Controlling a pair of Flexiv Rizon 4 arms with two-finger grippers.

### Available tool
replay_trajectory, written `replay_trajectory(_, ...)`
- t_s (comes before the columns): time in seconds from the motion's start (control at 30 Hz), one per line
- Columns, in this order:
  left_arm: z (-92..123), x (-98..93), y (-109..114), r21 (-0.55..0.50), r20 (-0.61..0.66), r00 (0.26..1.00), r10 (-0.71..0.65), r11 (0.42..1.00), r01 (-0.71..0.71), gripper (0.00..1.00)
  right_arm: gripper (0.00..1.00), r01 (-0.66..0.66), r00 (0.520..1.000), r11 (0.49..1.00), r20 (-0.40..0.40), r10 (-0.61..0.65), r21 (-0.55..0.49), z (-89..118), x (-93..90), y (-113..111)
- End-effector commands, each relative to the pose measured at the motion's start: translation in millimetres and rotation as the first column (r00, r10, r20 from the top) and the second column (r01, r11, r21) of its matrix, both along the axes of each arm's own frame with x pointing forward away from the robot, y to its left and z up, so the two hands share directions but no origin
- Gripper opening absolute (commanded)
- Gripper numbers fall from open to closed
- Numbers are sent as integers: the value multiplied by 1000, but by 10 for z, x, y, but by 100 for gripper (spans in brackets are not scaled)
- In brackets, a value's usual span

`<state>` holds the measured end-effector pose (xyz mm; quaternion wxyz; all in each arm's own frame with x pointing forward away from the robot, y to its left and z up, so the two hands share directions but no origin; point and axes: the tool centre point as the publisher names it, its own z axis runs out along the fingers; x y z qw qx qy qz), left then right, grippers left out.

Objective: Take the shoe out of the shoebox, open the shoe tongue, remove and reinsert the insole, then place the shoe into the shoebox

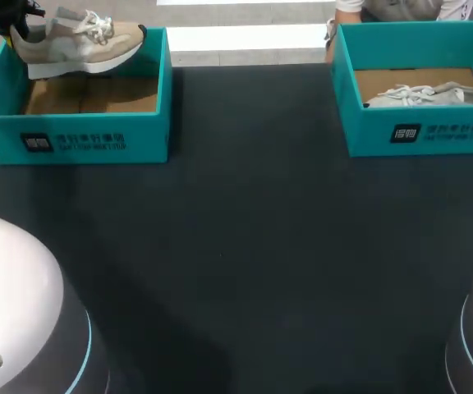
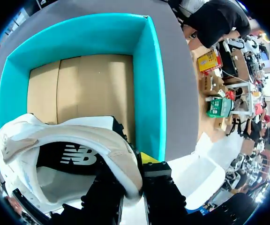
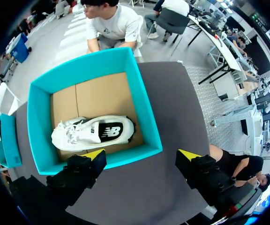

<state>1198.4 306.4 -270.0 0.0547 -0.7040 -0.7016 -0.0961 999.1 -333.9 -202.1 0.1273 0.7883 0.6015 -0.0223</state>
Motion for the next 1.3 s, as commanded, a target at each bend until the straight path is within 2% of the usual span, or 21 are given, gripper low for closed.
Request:
replay_trajectory(0.03,772,-407,-146,5,14,1000,7,1000,-7,0,100,0,1000,1000,1,0,0,1,-1,2)
replay_trajectory(0.2,1166,-532,-141,10,50,999,8,1000,-8,0,100,0,1000,1000,1,0,0,1,-1,2)
replay_trajectory(0.3,1330,-575,-148,14,96,995,10,1000,-12,0,100,0,1000,1000,1,0,0,1,-1,2)
replay_trajectory(1.3,1330,-575,-148,14,96,995,10,1000,-12,0,100,0,1000,1000,1,0,0,1,-1,2)
